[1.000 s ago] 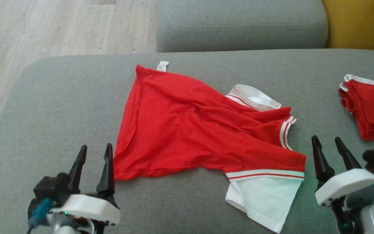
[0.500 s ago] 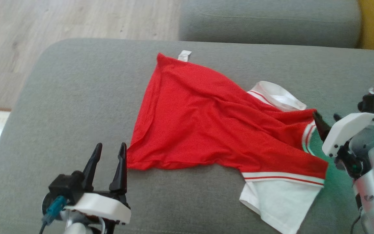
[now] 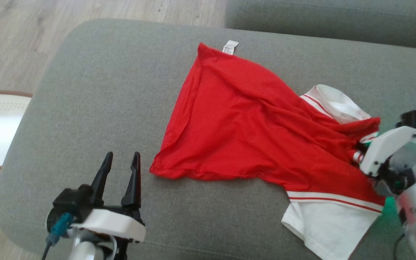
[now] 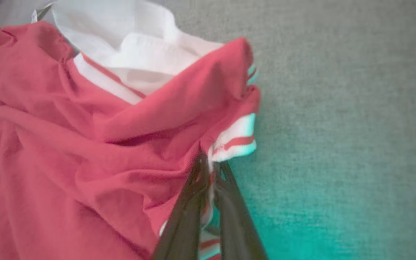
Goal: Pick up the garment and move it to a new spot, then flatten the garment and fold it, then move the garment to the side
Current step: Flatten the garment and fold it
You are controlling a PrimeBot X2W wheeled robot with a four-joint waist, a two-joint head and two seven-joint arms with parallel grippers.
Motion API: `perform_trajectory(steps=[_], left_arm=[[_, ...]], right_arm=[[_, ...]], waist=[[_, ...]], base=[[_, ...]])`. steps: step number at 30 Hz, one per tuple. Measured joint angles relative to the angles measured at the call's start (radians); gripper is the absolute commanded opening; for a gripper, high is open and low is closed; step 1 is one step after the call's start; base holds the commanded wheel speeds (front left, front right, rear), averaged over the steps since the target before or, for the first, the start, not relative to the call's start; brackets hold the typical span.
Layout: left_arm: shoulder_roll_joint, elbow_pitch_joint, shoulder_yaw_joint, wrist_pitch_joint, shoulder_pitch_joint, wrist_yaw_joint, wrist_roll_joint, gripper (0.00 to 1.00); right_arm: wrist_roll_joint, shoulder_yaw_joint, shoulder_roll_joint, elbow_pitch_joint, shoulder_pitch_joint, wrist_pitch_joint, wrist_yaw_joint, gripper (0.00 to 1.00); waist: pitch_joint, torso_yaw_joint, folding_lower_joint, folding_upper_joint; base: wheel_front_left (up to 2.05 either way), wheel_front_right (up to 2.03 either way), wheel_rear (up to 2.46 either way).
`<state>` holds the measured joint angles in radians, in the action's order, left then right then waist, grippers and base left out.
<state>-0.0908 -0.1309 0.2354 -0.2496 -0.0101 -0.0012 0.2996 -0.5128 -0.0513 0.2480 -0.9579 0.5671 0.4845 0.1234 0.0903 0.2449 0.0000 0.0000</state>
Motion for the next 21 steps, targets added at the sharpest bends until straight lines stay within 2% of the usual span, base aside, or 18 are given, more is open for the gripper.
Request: perform_trajectory(steps=[5,10,17,21], left_arm=[[0.017,0.001,-0.007,0.000,0.022,-0.018,-0.011,1.00],[0.037,0.001,0.014,0.000,0.076,-0.035,-0.030,1.00],[0.041,0.002,0.040,0.000,0.126,-0.035,-0.034,1.00],[0.044,0.001,0.046,0.000,0.138,-0.031,-0.033,1.00]], right_arm=[[-0.007,-0.013,0.062,-0.012,0.054,-0.109,0.000,0.00],[-0.006,-0.037,0.147,-0.034,0.275,-0.180,0.000,0.00],[0.012,-0.075,0.200,-0.125,0.407,-0.228,0.000,0.00],[0.049,-0.106,0.208,-0.170,0.443,-0.301,0.000,0.00]], waist=[[0.042,0.014,0.0000,0.0000],[0.120,0.043,0.0000,0.0000],[0.199,0.092,0.0001,0.0000],[0.216,0.109,0.0001,-0.0001]], base=[[0.00,0.00,0.00],[0.00,0.00,0.00],[0.00,0.00,0.00],[0.00,0.00,0.00]])
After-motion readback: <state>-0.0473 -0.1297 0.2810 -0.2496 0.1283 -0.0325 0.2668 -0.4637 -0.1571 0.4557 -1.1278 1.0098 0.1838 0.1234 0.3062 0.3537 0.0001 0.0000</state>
